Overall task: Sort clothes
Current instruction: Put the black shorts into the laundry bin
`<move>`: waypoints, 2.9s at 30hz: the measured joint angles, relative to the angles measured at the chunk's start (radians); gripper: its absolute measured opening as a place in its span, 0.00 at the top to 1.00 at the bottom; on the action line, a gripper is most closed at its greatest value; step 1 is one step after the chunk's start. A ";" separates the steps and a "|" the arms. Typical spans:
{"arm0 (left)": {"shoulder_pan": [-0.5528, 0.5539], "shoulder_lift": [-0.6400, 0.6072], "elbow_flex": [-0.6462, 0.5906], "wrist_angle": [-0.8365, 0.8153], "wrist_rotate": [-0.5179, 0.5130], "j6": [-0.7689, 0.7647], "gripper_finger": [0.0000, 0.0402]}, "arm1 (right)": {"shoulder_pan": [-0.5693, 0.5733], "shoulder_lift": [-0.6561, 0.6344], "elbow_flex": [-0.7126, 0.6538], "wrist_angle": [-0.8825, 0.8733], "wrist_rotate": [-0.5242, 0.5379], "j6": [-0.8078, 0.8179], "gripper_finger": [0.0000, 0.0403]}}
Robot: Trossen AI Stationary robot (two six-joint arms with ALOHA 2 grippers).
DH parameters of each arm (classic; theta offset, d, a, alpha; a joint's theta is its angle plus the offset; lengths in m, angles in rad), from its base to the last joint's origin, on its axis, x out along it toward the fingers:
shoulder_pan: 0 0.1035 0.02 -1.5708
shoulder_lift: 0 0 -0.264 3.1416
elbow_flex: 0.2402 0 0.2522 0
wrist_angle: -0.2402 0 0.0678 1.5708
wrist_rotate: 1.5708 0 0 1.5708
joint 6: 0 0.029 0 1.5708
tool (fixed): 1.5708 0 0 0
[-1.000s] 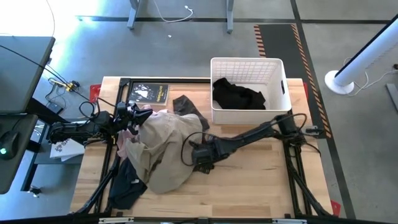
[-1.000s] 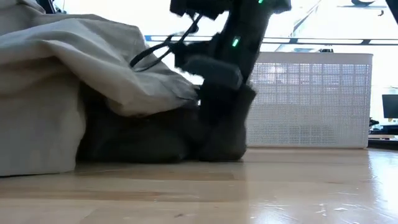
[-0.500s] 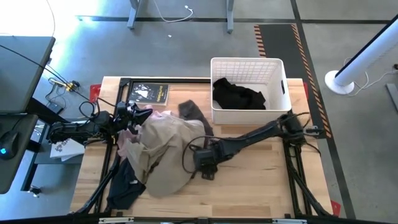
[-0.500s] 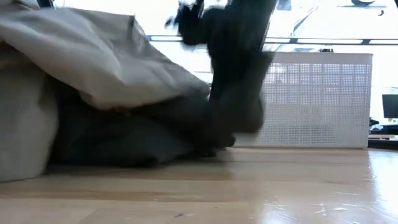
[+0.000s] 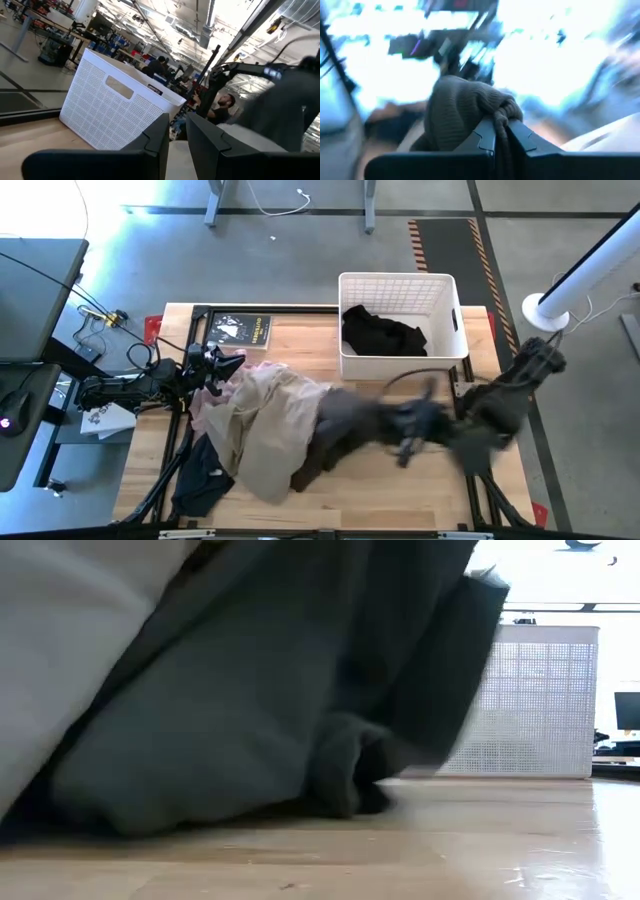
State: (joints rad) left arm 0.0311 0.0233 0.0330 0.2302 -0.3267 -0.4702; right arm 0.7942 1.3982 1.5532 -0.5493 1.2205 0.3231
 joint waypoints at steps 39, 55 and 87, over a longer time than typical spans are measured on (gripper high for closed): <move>0.000 0.000 0.000 -0.003 -0.013 0.000 0.85 | -0.163 0.388 0.003 -0.824 -1.193 0.665 0.56; 0.000 0.000 0.000 -0.009 -0.012 -0.011 0.85 | -0.236 0.376 -0.058 -0.521 -1.040 0.536 0.19; 0.000 0.001 0.000 -0.001 0.001 -0.023 0.85 | -0.281 0.284 -0.466 0.029 -1.295 0.538 0.88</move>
State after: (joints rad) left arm 0.0311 0.0242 0.0334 0.2294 -0.3260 -0.4931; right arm 0.5136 1.6820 1.0872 -0.5199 -0.0742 0.8615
